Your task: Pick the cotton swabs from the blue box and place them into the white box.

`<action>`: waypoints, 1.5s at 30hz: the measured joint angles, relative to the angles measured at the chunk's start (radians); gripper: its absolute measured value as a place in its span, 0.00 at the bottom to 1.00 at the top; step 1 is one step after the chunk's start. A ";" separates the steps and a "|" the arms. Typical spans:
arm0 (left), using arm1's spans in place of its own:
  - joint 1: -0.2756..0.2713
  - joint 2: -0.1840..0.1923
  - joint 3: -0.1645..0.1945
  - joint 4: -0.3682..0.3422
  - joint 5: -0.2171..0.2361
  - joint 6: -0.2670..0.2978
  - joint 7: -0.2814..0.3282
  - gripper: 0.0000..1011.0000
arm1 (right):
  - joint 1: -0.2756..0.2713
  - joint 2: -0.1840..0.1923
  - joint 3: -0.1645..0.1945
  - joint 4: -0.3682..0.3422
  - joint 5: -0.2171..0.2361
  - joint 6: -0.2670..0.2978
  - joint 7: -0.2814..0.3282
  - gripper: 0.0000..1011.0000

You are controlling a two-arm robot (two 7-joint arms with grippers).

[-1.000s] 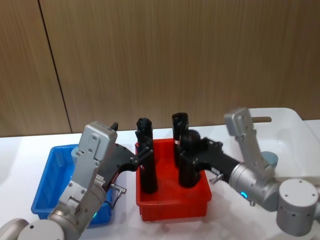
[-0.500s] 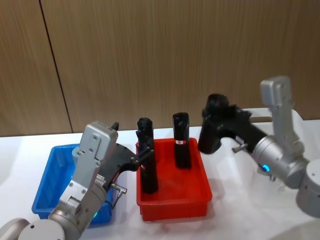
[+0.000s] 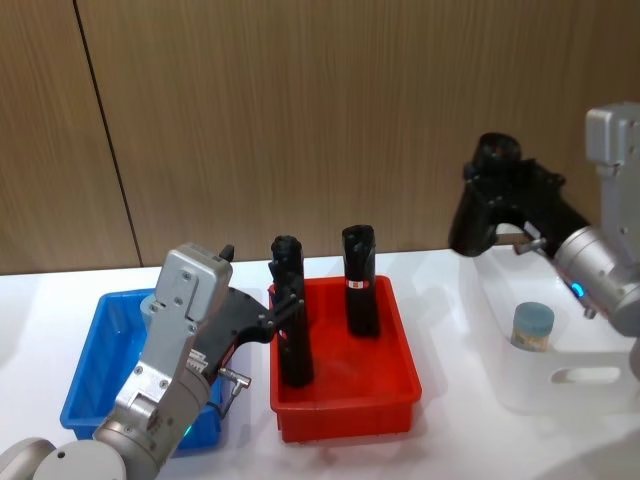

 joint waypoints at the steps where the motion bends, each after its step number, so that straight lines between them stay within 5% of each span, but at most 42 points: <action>1: 0.000 0.000 0.000 0.000 0.000 0.000 0.000 0.99 | 0.003 0.001 0.002 0.004 -0.003 -0.002 -0.004 0.50; 32: 0.000 0.000 0.000 0.000 0.000 0.000 0.000 0.99 | 0.154 -0.007 0.035 0.376 -0.090 -0.076 -0.088 0.50; 45: 0.000 0.000 0.000 0.000 0.000 0.000 0.000 0.99 | 0.177 -0.014 0.039 0.450 -0.090 -0.104 -0.106 0.85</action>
